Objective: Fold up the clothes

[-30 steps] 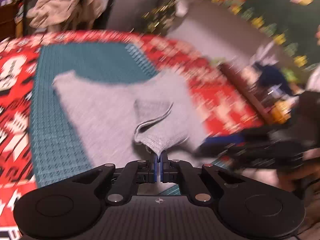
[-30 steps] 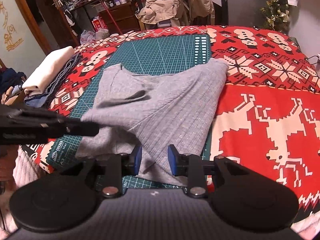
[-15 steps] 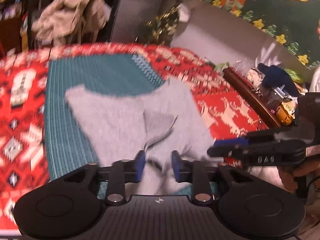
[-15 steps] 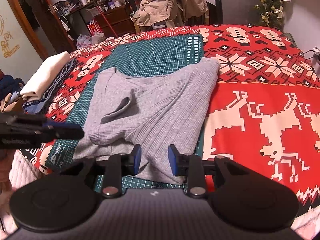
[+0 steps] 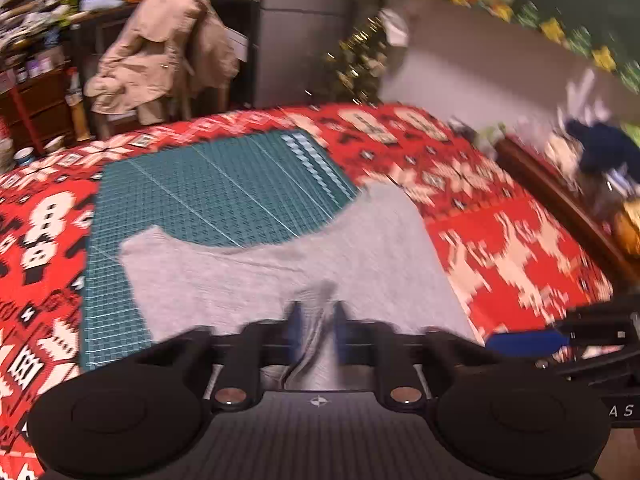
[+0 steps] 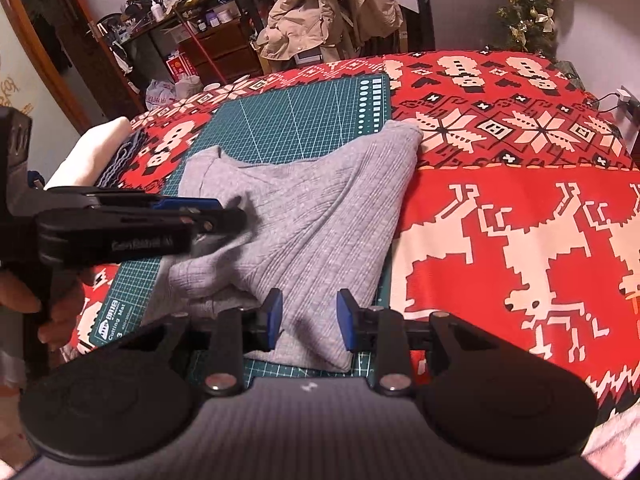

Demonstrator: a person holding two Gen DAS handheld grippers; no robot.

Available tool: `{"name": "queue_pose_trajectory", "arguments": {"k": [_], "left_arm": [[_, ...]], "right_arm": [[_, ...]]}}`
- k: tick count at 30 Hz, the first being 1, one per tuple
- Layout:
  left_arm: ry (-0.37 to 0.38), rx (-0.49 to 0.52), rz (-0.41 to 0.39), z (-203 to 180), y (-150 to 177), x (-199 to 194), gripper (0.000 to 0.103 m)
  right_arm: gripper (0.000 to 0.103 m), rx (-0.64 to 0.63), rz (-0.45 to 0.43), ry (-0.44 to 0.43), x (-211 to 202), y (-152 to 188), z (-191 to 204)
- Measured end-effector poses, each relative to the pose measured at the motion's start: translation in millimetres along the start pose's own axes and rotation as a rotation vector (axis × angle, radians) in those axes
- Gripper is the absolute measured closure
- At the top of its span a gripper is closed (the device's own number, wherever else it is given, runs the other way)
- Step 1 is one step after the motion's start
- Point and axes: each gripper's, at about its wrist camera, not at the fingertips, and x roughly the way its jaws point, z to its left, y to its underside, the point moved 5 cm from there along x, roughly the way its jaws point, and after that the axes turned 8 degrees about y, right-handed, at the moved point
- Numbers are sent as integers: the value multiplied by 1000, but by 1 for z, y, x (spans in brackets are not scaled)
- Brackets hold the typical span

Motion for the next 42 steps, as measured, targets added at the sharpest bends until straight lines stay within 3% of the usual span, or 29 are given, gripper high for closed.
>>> {"name": "queue_pose_trajectory", "arguments": {"k": [10,17,22,25,34,38,39,40,42], "left_arm": [[-42,-171,-142,39,-5,-37,100],[-48,-216,-93,55,10,-17,100],[-40,-233,-90,60,14,-13,100],[-45,-236,-85,63,13,-10,100],[-52,-237,-60,69,13,-1,100],[-51,-234,-48,69,12,2,100],[-51,-234,-45,69,12,3,100],[-52,-229,-44,69,12,3,100],[-53,-219,-41,68,12,4,100]], "right_arm": [[71,36,-11,-28,11,-18,3],[71,29,-48,-29,19,-33,8],[84,35,-126,39,35,-62,-5],[85,44,-159,69,49,-82,-18],[85,164,-117,64,93,-115,-78],[82,254,-72,-17,108,-120,-98],[86,262,-61,-33,113,-121,-100],[100,254,-54,-38,117,-121,-100],[100,239,-63,-33,123,-124,-99]]}}
